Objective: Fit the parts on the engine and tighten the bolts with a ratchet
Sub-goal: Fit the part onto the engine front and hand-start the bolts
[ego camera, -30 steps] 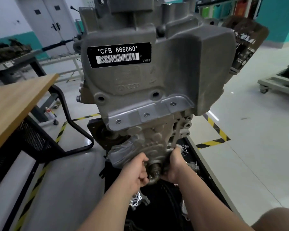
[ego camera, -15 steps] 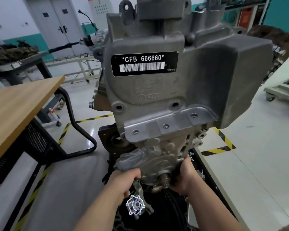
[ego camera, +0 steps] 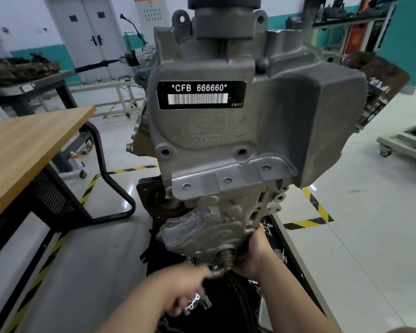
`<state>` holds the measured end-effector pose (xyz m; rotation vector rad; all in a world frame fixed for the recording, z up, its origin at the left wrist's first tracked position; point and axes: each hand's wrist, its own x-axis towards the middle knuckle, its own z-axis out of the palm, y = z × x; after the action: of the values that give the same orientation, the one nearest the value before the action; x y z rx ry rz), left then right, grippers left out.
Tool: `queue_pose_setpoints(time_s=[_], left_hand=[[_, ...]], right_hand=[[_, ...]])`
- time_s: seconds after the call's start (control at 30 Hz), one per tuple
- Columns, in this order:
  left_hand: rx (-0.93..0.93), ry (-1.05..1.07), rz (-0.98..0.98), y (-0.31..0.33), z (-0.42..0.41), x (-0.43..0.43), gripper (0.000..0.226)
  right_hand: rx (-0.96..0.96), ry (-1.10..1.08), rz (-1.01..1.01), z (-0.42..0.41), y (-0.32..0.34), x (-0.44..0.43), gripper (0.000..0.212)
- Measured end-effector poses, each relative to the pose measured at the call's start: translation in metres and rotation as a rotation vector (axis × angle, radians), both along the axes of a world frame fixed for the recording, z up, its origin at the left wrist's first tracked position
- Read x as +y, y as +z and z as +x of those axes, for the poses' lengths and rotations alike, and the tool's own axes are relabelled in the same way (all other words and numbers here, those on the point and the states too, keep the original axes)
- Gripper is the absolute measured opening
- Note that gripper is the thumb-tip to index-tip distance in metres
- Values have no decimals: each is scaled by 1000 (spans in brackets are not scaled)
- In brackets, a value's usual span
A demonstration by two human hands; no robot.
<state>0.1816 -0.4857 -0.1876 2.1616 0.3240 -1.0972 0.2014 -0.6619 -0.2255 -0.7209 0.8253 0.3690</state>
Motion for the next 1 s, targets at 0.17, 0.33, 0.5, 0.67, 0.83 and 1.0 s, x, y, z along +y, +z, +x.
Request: queue_pose_setpoints(time_s=[0.17,0.33,0.5,0.67,0.83,1.0], left_hand=[[-622,-141,2,-11,4,-75,27],[-764,-187,45,-8,5,-81,43],[-117,584,-614,7,1,-112,31],[3,770,-835,25,1,-121,32],[33,736,-887,29,0,-119,29],[64,703,-902,32,-2,-117,30]], right_hand=[[-10,31,-28,-1,-2,-3,95],[-30,52,1,-4,4,-6,95],[-35,56,-150,-8,5,-8,98],[-56,13,-142,-9,11,-16,95],[-117,139,-141,-14,13,-19,94],[-157,325,-987,-34,25,-36,53]])
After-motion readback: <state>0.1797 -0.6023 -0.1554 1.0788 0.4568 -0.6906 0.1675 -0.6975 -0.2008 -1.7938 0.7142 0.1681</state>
